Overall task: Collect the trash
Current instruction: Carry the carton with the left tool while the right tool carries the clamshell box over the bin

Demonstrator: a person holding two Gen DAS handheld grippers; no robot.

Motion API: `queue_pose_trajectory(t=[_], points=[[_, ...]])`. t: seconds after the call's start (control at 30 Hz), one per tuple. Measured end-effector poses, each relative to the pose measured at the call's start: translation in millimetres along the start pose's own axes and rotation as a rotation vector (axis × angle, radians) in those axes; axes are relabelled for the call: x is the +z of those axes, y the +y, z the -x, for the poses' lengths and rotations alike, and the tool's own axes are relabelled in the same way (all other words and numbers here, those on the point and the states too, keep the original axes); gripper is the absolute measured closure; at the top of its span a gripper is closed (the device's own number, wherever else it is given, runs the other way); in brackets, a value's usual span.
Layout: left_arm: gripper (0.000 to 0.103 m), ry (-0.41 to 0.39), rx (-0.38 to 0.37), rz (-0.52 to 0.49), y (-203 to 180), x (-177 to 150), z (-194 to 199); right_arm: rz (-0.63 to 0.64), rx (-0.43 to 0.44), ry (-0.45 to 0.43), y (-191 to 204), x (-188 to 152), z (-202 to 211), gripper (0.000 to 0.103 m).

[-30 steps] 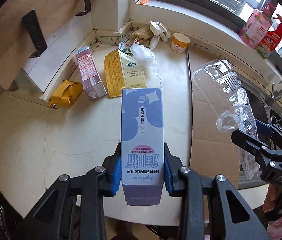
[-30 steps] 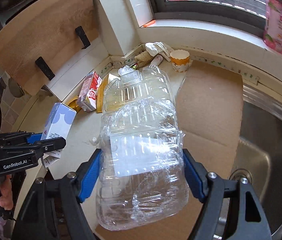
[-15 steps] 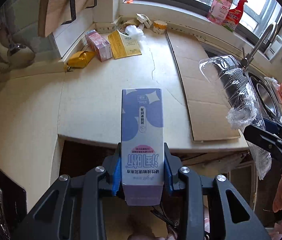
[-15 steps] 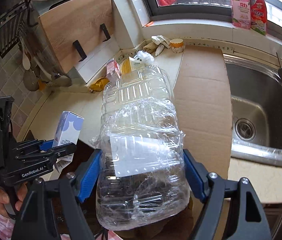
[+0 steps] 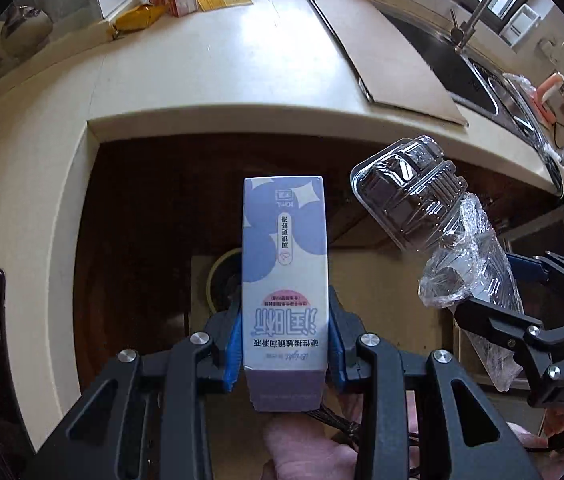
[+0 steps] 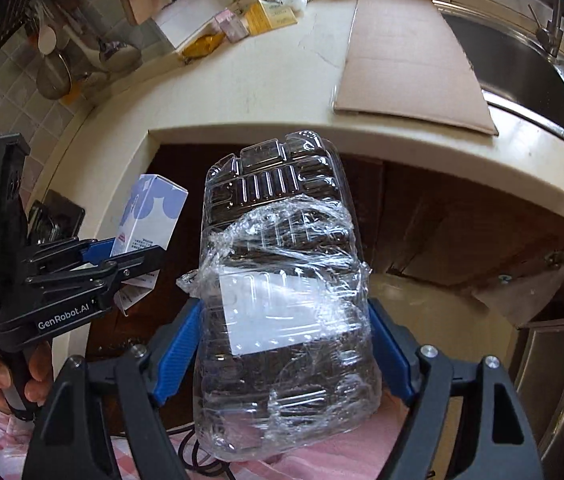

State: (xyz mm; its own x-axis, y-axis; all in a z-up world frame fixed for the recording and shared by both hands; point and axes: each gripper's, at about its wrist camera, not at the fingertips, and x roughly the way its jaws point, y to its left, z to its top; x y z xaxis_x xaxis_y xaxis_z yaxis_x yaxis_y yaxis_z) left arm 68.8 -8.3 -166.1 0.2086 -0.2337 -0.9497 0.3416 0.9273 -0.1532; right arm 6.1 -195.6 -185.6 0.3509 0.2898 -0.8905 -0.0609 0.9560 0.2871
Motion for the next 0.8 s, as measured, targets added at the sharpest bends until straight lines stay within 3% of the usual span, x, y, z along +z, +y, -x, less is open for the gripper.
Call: queue_pose_trajectory(t=[0.1,0.2,0.43,0.8], points=[[0.07,0.064,-0.008,0.01,-1.5,-9.0,-25.3,0.006,0.011,0.075,-3.5,-15.3,-20.6,0.022],[0.07,0.134,0.031,0.015,-3.3,-16.9,-58.7,-0.019,0.047,0.16,-16.5,-25.2,-51.8,0.022],[0.07,0.322,0.093,0.058,2.8,-34.4,-154.0,-0.197,0.125,0.345,-58.5,-54.9,-143.4,0.021],[0.07,0.444,0.131,0.072,24.9,-46.5,-259.6,-0.429,0.226,0.489,-97.7,-94.8,-264.5,0.019]])
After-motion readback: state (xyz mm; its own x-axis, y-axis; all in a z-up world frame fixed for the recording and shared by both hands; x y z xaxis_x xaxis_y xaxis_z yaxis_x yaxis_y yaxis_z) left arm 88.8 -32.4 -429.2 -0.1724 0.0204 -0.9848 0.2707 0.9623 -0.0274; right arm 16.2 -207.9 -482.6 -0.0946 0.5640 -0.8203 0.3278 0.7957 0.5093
